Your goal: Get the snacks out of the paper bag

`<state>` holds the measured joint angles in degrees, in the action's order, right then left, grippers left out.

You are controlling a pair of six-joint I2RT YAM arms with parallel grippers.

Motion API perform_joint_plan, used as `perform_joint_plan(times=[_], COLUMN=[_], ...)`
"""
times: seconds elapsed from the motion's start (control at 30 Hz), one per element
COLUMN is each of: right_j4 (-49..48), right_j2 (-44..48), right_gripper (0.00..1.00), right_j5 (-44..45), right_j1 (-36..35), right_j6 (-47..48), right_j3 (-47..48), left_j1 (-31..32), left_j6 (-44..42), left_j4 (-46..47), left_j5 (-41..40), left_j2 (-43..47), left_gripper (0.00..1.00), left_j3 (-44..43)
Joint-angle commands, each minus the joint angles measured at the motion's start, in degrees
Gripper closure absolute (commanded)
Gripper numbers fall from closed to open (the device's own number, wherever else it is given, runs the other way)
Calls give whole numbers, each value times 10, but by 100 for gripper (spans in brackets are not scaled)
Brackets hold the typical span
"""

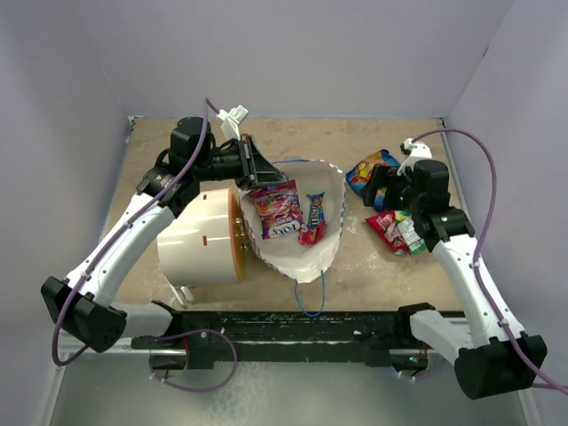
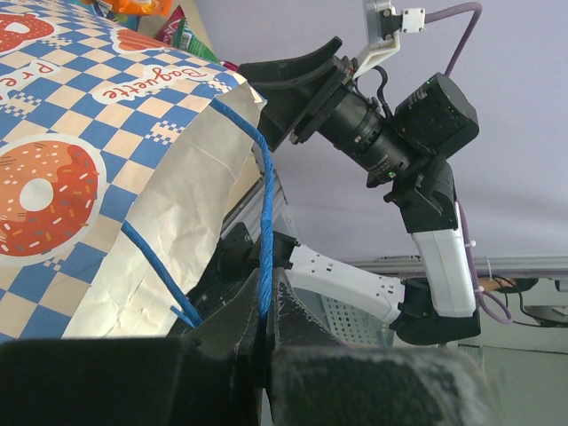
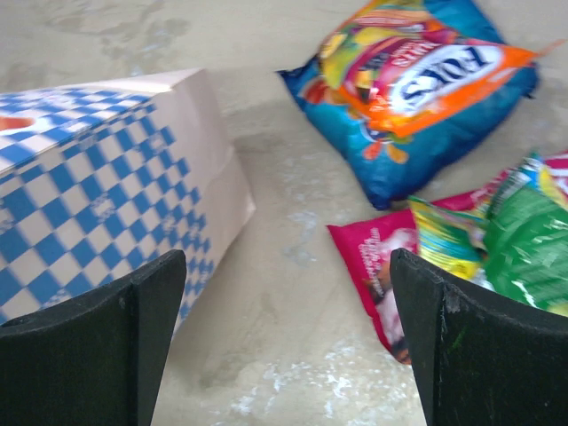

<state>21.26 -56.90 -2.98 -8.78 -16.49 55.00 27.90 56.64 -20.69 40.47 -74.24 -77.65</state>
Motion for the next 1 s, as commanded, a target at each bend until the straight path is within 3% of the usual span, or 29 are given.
perform_joint_plan(times=[0.0,0.17,0.37,0.47,0.63,0.73,0.9,0.97], right_j4=[-26,23,-15,-19,-51,-95,-203,-232], right_j2=[-2,24,83,82,69,47,-26,-66], right_gripper=[3,2,0,0,0,1,31,36], right_j5=[-68,-15,-68,-64,17,140,270,332], right_j1=[-35,-119,-210,-296,-476,-562,-600,-605], right_j6=[28,94,93,101,127,108,53,23], right_j3=[31,124,104,99,74,46,-12,-22], left_j1=[11,22,22,22,22,22,22,22], left_j6=[19,19,15,14,16,10,5,9], left_j4=[16,14,11,14,22,16,6,8], left_j5=[-7,-29,-36,-42,-42,-39,-36,-32], left_j2=[20,35,47,53,56,54,49,49], left_gripper=[100,100,100,100,100,100,100,100], left_j3=[-15,-7,-1,2,9,3,-2,-5])
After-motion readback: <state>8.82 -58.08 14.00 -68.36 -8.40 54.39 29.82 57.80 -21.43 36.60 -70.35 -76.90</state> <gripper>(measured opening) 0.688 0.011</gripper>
